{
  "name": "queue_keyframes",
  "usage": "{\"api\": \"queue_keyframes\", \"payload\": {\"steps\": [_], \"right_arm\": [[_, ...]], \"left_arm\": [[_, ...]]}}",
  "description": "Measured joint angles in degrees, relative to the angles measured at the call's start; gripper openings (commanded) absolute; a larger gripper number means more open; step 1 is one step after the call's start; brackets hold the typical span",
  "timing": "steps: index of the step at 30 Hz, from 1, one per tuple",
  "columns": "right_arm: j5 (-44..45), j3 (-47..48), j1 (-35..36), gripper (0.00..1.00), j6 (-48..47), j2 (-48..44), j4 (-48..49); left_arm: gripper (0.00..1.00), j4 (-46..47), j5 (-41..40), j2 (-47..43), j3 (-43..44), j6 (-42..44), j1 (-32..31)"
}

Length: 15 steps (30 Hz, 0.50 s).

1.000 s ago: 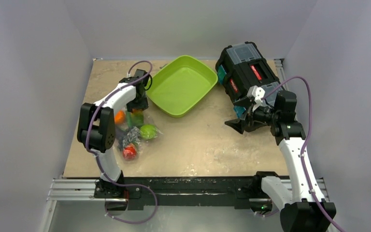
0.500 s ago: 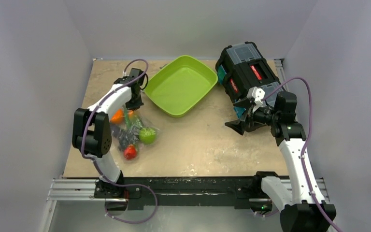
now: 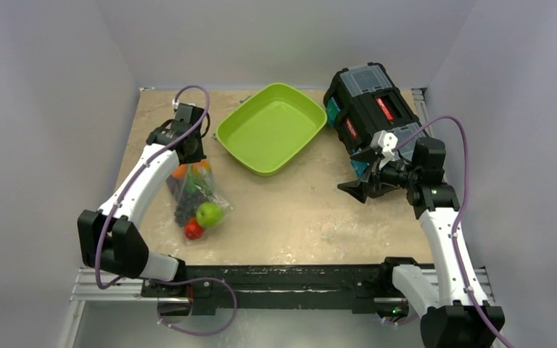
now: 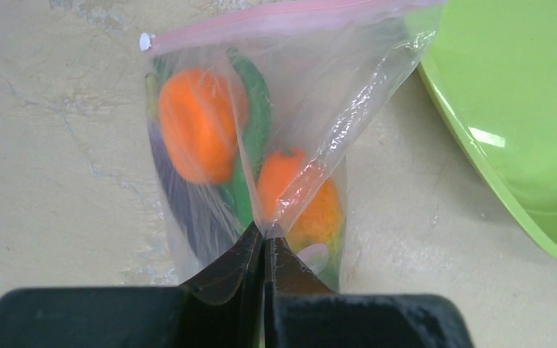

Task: Open the zip-top bag and remove the fake food
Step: Pick up the zipper food storage bag at the center of the board.

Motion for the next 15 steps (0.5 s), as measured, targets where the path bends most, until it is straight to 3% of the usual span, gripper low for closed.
{"api": "queue_keyframes", "payload": {"steps": [15], "right_arm": [[0.0, 0.0, 0.0, 0.99, -0.4, 0.0, 0.0]], "left_arm": [[0.00, -1.7, 11.0, -13.3, -3.3, 7.8, -0.1]]}}
